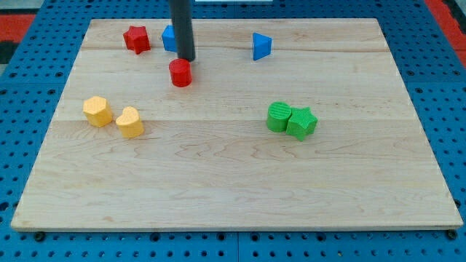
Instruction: Move the blue cube into the blue triangle
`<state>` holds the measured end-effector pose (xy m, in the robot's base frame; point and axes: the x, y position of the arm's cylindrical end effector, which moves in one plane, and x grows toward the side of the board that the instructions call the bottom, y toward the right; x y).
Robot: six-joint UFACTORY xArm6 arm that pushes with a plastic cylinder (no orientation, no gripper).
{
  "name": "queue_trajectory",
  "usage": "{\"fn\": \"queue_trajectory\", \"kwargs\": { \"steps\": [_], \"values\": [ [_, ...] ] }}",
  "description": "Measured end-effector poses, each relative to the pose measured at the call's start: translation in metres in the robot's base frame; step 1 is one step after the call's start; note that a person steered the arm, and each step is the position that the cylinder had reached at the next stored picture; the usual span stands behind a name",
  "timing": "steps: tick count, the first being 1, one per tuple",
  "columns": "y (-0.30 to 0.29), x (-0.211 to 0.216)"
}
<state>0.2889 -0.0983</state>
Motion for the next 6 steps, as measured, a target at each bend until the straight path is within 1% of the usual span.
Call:
{"fn": "queue_trajectory", "kwargs": {
  "steps": [1, 2, 3, 4, 6],
  "values": [
    [-0.033, -0.017],
    [-0.071, -0.018],
    [-0.077, -0.042],
    [-0.074, -0.054],
    [0.053, -0.036]
  ]
}}
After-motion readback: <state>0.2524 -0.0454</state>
